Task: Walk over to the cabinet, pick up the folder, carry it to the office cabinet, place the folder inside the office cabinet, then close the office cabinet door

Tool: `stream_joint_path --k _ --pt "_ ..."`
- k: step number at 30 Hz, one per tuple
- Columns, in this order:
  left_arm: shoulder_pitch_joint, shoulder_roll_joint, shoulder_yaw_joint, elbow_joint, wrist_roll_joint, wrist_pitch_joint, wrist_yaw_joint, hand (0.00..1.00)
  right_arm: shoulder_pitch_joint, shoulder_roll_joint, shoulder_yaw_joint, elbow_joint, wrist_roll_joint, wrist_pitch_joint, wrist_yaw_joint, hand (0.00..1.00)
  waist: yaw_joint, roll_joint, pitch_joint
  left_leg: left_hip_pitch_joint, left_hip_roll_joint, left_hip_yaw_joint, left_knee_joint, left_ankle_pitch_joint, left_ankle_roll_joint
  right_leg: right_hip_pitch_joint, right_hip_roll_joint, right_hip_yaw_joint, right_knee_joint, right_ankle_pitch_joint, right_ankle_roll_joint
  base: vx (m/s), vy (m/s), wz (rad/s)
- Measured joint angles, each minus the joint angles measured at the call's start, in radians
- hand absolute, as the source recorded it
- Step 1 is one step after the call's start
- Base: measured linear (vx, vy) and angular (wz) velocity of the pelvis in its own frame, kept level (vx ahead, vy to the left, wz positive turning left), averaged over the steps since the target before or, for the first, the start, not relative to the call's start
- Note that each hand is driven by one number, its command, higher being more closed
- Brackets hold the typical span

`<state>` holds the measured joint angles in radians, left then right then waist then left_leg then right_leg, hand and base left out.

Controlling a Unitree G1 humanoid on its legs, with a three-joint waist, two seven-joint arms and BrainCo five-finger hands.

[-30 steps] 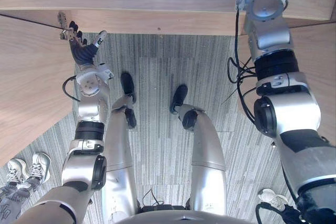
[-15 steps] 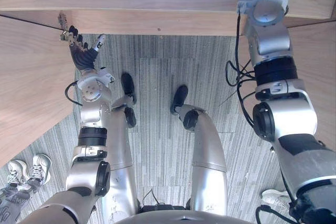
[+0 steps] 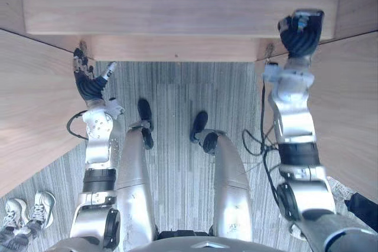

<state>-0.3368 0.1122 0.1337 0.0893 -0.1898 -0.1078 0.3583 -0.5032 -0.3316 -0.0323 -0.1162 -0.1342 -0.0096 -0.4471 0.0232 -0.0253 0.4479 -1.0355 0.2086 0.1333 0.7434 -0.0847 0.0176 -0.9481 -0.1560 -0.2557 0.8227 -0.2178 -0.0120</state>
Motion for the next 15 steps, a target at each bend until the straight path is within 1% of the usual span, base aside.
stream_joint_path --k 2,3,4,5,6,7,9,10,12,13,14,15 --pt "0.042 -0.013 -0.025 -0.002 0.026 0.000 -0.023 0.00 0.100 0.012 0.040 -0.053 -0.032 -0.033 0.034 1.00 0.000 -0.002 -0.017 0.055 0.000 0.006 -0.004 -0.015 -0.003 0.056 0.001 0.005 -0.020 -0.005 0.009 0.04 0.010 -0.06" --pt "0.086 -0.018 -0.045 -0.002 0.045 0.000 -0.037 0.00 0.181 0.023 0.073 -0.093 -0.044 -0.050 0.062 1.00 0.000 -0.004 -0.046 0.095 -0.001 0.013 -0.016 -0.026 -0.002 0.099 0.003 0.007 -0.044 -0.005 0.014 0.06 0.002 -0.05" --pt "0.093 -0.018 -0.049 -0.002 0.047 0.000 -0.038 0.00 0.195 0.027 0.076 -0.101 -0.048 -0.053 0.068 1.00 0.000 -0.005 -0.047 0.106 -0.001 0.014 -0.018 -0.028 -0.002 0.110 0.003 0.007 -0.049 -0.006 0.016 0.10 0.000 -0.03" --pt "0.118 -0.018 -0.061 -0.002 0.058 0.000 -0.043 0.00 0.252 0.048 0.092 -0.132 -0.069 -0.063 0.082 1.00 0.000 -0.006 -0.049 0.157 -0.001 0.018 -0.026 -0.038 -0.002 0.165 0.006 0.007 -0.070 -0.006 0.022 0.10 -0.001 -0.03" --pt "0.152 -0.018 -0.069 -0.002 0.073 0.001 -0.052 0.00 0.304 0.066 0.111 -0.150 -0.071 -0.083 0.112 1.00 -0.002 -0.012 -0.068 0.197 -0.002 0.027 -0.034 -0.049 -0.002 0.204 0.007 0.011 -0.088 -0.004 0.033 0.10 0.000 -0.06" --pt "0.169 -0.019 -0.074 -0.002 0.080 0.001 -0.060 0.00 0.327 0.073 0.121 -0.154 -0.074 -0.095 0.125 1.00 -0.002 -0.014 -0.079 0.216 -0.002 0.031 -0.035 -0.055 0.000 0.222 0.008 0.014 -0.096 -0.002 0.037 0.11 0.012 -0.10" --pt "0.232 -0.034 -0.096 -0.002 0.105 0.003 -0.079 0.00 0.423 0.097 0.152 -0.166 -0.095 -0.119 0.167 1.00 -0.004 -0.019 -0.108 0.301 -0.001 0.047 -0.042 -0.078 0.008 0.309 0.013 0.025 -0.130 -0.002 0.043 0.12 0.036 -0.11" --pt "0.245 -0.037 -0.099 -0.002 0.112 0.004 -0.082 0.00 0.444 0.103 0.158 -0.170 -0.102 -0.122 0.181 1.00 -0.004 -0.020 -0.115 0.321 -0.001 0.051 -0.047 -0.084 0.008 0.330 0.014 0.027 -0.141 -0.001 0.047 0.11 0.052 -0.13" --pt "0.297 -0.052 -0.109 0.002 0.136 0.007 -0.102 0.00 0.530 0.139 0.179 -0.174 -0.109 -0.137 0.223 1.00 -0.010 -0.028 -0.135 0.401 -0.002 0.071 -0.069 -0.099 0.006 0.407 0.018 0.036 -0.183 0.003 0.055 0.09 0.053 -0.14" --pt "0.309 -0.053 -0.116 0.004 0.136 0.008 -0.105 0.00 0.551 0.148 0.182 -0.173 -0.110 -0.139 0.231 1.00 -0.011 -0.029 -0.144 0.416 -0.002 0.075 -0.074 -0.104 0.007 0.423 0.020 0.038 -0.194 0.004 0.057 0.08 0.049 -0.16" --pt "0.331 -0.052 -0.128 0.016 0.137 0.009 -0.112 0.00 0.589 0.169 0.184 -0.160 -0.110 -0.142 0.249 1.00 -0.011 -0.037 -0.160 0.455 -0.004 0.091 -0.095 -0.110 0.002 0.452 0.021 0.049 -0.216 0.007 0.061 0.11 0.042 -0.18" --pt "0.349 -0.052 -0.137 0.049 0.139 0.009 -0.118 0.00 0.610 0.184 0.184 -0.123 -0.120 -0.145 0.264 0.00 -0.016 -0.041 -0.177 0.498 -0.009 0.105 -0.125 -0.109 0.001 0.486 0.022 0.057 -0.247 0.014 0.065 0.11 0.035 -0.20"
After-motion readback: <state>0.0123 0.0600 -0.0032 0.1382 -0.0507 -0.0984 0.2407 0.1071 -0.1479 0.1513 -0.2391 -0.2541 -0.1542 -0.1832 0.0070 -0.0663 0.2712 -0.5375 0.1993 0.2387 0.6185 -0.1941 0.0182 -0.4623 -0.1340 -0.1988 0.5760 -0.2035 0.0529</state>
